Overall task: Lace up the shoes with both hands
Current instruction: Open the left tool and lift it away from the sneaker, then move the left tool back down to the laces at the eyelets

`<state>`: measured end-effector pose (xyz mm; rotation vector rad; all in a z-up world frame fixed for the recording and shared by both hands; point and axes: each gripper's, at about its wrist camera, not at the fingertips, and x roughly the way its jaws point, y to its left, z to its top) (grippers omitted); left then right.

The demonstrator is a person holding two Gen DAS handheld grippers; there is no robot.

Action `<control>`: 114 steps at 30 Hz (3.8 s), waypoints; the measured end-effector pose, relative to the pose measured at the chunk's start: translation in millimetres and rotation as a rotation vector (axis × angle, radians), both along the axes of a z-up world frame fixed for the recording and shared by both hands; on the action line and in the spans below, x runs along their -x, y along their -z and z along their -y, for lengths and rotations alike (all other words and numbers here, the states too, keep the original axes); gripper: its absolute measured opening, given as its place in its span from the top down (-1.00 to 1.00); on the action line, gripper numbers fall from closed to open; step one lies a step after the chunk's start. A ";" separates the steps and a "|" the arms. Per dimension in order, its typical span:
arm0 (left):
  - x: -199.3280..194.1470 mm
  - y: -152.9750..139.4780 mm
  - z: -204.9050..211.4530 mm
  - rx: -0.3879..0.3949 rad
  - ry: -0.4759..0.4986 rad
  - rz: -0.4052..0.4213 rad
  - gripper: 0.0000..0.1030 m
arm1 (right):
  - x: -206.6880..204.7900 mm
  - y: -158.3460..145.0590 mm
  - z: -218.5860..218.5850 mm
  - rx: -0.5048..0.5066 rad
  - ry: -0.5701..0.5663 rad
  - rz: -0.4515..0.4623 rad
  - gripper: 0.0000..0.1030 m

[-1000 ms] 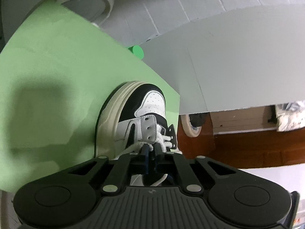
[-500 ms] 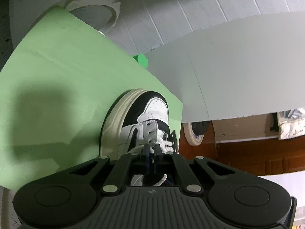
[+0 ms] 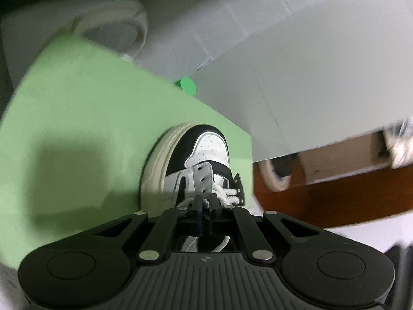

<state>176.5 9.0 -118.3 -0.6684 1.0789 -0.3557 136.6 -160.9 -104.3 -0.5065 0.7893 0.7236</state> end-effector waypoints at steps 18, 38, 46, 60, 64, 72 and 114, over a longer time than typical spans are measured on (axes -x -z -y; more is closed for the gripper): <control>22.2 -48.8 13.9 -0.321 0.149 0.251 0.88 | -1.7 -11.8 17.1 -0.055 0.052 -0.041 0.74; 67.9 -66.3 104.9 -1.111 1.084 0.879 -0.01 | -5.2 -74.9 101.1 -0.419 0.410 0.064 0.15; 89.1 -19.5 114.4 -1.366 1.479 1.031 0.40 | -6.6 -83.4 117.0 -0.486 0.429 0.090 0.14; 81.0 1.4 129.2 -1.471 1.587 1.001 0.74 | -9.8 -82.6 119.7 -0.517 0.426 0.078 0.14; 84.4 10.1 123.2 -1.485 1.600 0.976 0.74 | -8.7 -82.7 121.8 -0.524 0.427 0.073 0.14; 97.5 16.9 125.5 -1.533 1.681 1.041 0.75 | -10.7 -79.6 115.2 -0.500 0.412 0.064 0.14; 42.9 -16.9 105.0 -0.679 0.282 0.344 1.00 | -40.2 -39.1 137.4 -0.582 0.571 -0.219 0.15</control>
